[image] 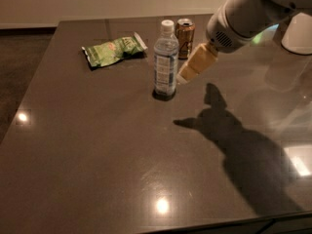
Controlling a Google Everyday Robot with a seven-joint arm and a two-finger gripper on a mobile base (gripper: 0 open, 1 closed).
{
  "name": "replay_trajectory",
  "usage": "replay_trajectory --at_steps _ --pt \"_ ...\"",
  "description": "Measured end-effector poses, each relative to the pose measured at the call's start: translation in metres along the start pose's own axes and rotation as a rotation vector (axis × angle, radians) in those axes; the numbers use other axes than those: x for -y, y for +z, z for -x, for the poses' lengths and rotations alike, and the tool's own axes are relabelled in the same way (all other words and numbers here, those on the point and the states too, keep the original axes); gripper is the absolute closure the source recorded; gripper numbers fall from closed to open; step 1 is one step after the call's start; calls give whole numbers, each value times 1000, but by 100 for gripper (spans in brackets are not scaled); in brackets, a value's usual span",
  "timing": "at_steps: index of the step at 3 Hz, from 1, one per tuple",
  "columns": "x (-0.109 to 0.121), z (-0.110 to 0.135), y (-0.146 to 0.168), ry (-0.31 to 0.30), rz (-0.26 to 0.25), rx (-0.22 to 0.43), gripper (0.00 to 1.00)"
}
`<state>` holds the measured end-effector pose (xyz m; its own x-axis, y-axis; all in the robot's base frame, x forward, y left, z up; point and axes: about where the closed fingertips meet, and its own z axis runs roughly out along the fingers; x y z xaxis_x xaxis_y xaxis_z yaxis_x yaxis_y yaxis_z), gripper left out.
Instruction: Knock blue plastic bottle over
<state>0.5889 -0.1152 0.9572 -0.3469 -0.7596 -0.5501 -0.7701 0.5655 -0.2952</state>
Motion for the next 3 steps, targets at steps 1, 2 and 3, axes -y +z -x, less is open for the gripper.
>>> replay_trajectory --at_steps 1,2,3 --pt "3 26 24 37 7 60 0" --pt "2 44 41 62 33 104 0" --pt "-1 54 53 80 73 140 0"
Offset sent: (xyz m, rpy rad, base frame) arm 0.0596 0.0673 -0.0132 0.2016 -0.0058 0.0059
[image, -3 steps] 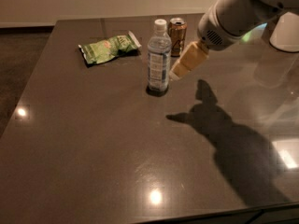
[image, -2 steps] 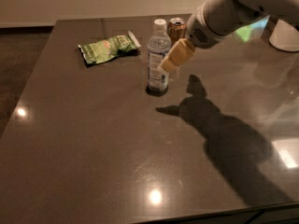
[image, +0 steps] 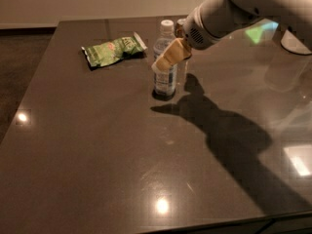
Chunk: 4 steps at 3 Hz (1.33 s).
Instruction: Knock blue plastic bottle over
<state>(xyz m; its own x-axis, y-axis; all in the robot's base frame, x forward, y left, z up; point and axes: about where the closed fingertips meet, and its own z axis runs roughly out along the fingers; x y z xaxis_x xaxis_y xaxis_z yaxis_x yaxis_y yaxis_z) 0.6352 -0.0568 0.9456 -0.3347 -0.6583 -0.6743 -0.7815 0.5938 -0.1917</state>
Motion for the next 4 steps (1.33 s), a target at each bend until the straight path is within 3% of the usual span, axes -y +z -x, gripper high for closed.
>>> replay_trajectory --at_steps 1,3,4 --pt "-6 4 7 6 42 29 15" --pt "-20 11 0 -10 126 77 62" --pt "-25 21 -25 -72 136 38 86"
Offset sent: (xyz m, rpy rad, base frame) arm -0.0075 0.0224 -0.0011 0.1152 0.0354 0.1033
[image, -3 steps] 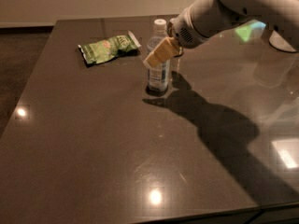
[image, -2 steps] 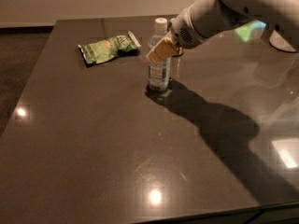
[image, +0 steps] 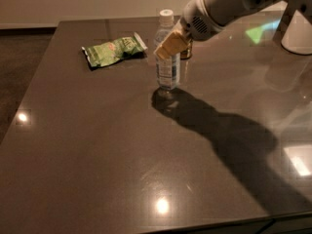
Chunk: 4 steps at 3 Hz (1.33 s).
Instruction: Knock blue plastic bottle over
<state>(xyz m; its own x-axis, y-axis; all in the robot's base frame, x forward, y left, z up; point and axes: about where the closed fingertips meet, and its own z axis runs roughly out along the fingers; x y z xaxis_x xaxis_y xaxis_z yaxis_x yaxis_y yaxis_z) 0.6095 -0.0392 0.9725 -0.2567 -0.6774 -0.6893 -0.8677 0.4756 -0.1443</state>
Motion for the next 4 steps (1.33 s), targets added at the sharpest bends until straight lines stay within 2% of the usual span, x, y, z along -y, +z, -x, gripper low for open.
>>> replay_trajectory --at_steps 1,2,3,4 --pt "-13 9 -22 -98 -2 -108 100" --pt "-30 6 -23 -221 1 -278 100" --pt "-37 -8 -12 -308 16 -425 100" --pt "-41 -17 -1 -364 34 -523 85"
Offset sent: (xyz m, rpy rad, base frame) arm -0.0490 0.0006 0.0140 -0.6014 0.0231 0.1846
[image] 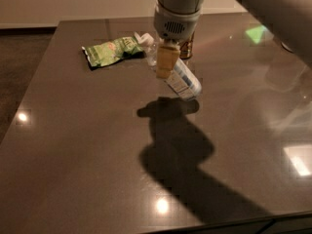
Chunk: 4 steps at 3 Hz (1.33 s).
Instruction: Knock blue plastic bottle over
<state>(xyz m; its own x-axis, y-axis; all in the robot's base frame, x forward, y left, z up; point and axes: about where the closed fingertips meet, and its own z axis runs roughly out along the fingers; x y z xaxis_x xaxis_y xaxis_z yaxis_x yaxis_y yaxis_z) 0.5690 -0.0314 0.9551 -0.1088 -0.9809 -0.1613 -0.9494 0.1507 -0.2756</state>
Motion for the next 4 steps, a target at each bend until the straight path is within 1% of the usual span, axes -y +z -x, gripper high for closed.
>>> replay_trajectory --at_steps 1,2,3,4 --pt "-6 2 11 -54 20 -61 62" --pt "-14 4 21 -110 48 -97 38" --pt "-25 4 31 -155 86 -119 16" --pt "-43 1 47 -204 157 -129 0"
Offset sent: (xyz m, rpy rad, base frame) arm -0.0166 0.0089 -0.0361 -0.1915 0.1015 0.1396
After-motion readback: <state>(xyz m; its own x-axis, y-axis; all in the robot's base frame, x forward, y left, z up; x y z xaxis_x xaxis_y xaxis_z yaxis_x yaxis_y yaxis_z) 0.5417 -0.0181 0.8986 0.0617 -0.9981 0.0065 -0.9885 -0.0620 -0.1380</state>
